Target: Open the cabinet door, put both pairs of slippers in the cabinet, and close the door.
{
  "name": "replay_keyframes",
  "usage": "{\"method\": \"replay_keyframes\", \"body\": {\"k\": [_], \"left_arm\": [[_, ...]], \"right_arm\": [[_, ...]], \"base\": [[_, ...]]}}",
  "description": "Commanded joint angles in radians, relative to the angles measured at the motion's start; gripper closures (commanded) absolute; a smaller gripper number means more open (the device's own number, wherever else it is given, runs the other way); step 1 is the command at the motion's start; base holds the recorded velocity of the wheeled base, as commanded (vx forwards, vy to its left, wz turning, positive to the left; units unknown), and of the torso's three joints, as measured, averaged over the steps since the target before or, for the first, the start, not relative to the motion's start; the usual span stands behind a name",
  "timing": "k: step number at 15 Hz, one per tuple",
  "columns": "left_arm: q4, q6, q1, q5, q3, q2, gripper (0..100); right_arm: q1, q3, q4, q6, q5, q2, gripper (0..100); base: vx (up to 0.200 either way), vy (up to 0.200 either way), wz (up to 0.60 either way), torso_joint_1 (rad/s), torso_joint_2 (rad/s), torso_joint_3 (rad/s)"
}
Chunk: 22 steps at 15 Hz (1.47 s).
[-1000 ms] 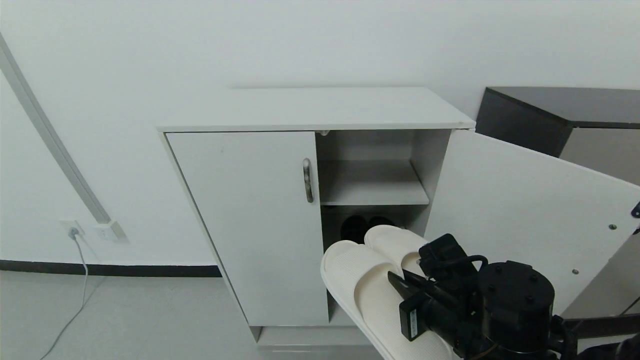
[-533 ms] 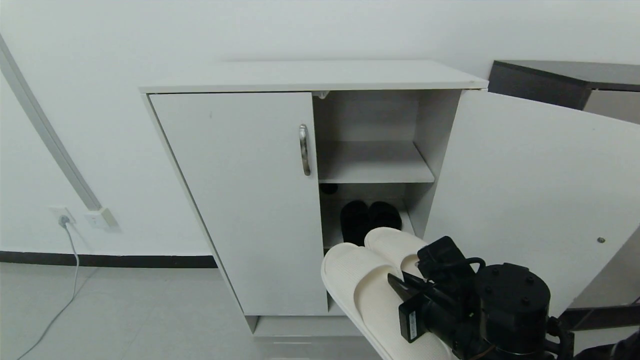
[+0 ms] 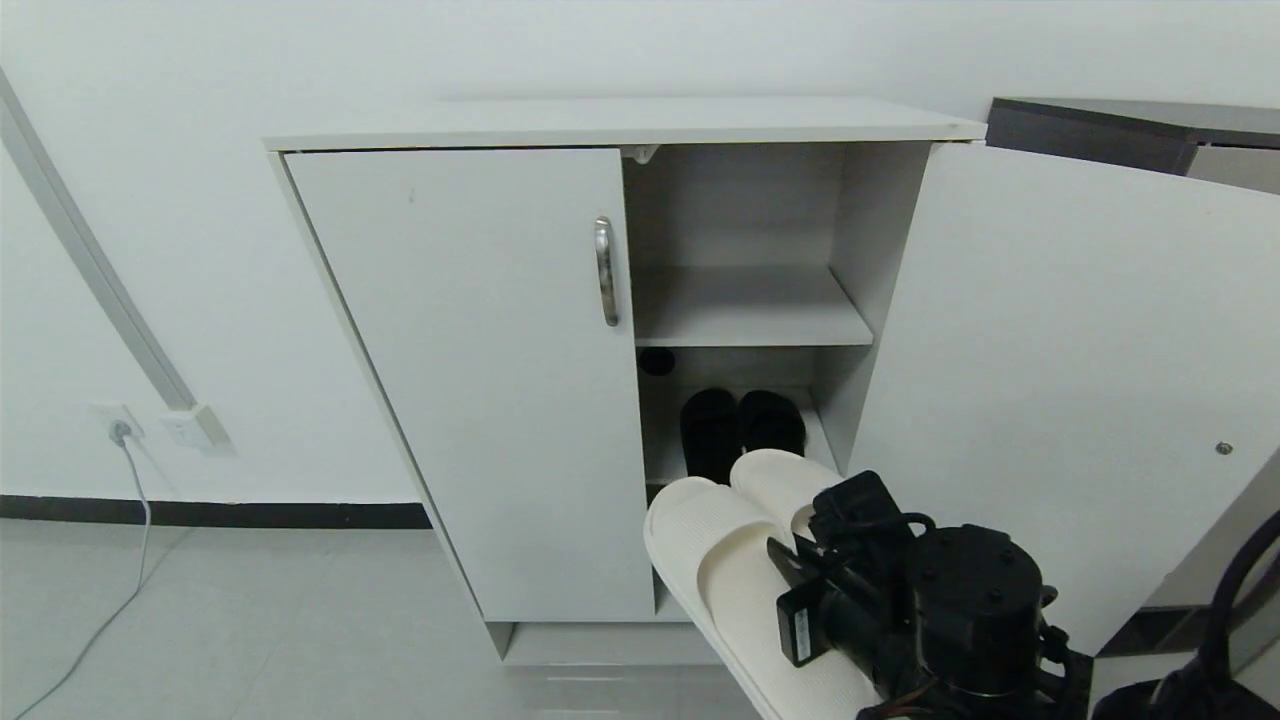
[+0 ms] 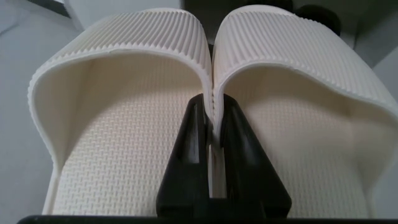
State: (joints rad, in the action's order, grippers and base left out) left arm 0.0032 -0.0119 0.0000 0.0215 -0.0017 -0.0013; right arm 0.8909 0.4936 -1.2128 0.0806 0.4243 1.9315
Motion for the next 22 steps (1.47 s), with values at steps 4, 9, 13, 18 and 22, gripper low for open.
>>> {"method": "replay_keyframes", "body": {"k": [4,9,13,18,22], "left_arm": [[0.0,-0.002,0.0,0.0,0.002,0.001,100],[-0.002,-0.003,0.0,0.0,0.002,0.001,100],[0.0,-0.003,0.0,0.0,0.002,0.001,100],[-0.002,-0.003,0.0,0.0,0.002,0.001,100],[0.0,-0.003,0.0,0.0,0.002,0.001,100]], "right_arm": [[0.056,0.385,0.509,0.131,0.278,-0.052,100],[0.115,0.665,0.857,0.179,0.41,-0.166,100],[0.088,0.766,0.88,0.154,0.424,-0.131,100],[0.036,0.772,0.875,0.165,0.436,-0.077,100],[0.02,0.773,0.875,0.162,0.435,-0.075,100]], "base": [[0.0,0.0,0.0,0.0,0.0,0.0],[0.0,0.0,0.0,0.0,0.0,0.0],[0.0,0.0,0.0,0.0,0.0,0.0],[0.0,0.0,0.0,0.0,0.0,0.0],[0.15,0.0,0.0,0.001,0.0,0.003]]}}
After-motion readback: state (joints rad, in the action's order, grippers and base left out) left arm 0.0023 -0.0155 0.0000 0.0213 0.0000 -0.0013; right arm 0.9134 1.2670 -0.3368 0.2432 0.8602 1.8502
